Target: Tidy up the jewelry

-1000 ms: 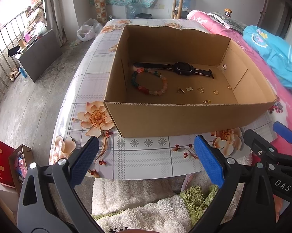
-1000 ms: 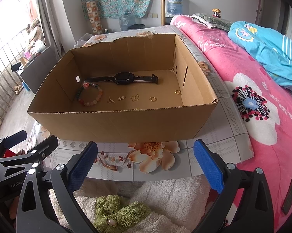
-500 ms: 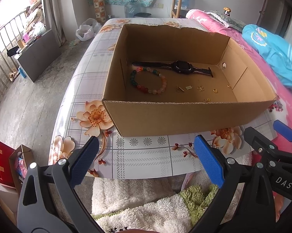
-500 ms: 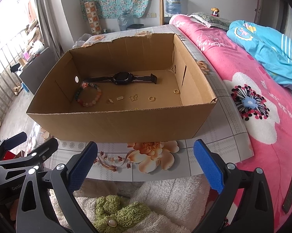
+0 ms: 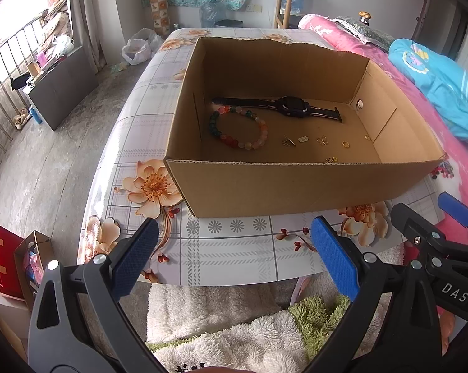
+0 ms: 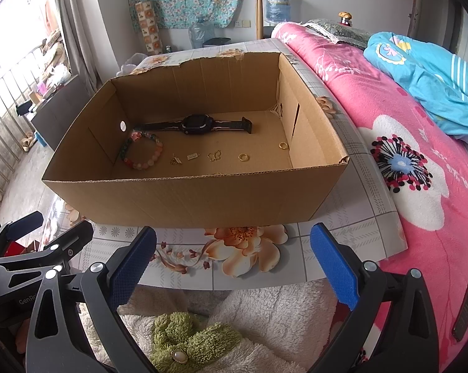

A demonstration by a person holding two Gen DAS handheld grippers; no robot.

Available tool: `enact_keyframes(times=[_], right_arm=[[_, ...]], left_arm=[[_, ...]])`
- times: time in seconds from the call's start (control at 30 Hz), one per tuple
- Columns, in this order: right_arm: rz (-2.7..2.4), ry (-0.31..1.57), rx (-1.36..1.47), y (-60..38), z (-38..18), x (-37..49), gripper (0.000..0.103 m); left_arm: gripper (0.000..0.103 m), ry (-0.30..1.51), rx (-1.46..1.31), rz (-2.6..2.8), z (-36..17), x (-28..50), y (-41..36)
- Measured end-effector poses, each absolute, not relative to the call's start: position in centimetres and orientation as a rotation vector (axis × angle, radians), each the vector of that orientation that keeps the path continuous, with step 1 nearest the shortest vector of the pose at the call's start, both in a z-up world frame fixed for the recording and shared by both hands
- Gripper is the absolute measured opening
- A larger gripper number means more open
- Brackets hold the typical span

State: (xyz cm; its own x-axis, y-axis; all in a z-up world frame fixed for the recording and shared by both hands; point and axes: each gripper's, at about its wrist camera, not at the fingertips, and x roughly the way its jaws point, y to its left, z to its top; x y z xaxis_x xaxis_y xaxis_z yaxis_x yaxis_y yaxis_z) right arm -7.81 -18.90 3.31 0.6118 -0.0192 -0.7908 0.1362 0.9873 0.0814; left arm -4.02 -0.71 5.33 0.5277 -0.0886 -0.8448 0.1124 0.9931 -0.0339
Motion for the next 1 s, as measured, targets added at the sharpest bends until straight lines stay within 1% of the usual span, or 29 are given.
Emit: enact_keyframes(times=[1.0], right_arm=[[-0.09,0.91,0.137,-18.88,3.29,-7.79,0.097]], left_arm=[[0.095,1.014,0.027,-0.121,5.22,-4.03,-0.59]])
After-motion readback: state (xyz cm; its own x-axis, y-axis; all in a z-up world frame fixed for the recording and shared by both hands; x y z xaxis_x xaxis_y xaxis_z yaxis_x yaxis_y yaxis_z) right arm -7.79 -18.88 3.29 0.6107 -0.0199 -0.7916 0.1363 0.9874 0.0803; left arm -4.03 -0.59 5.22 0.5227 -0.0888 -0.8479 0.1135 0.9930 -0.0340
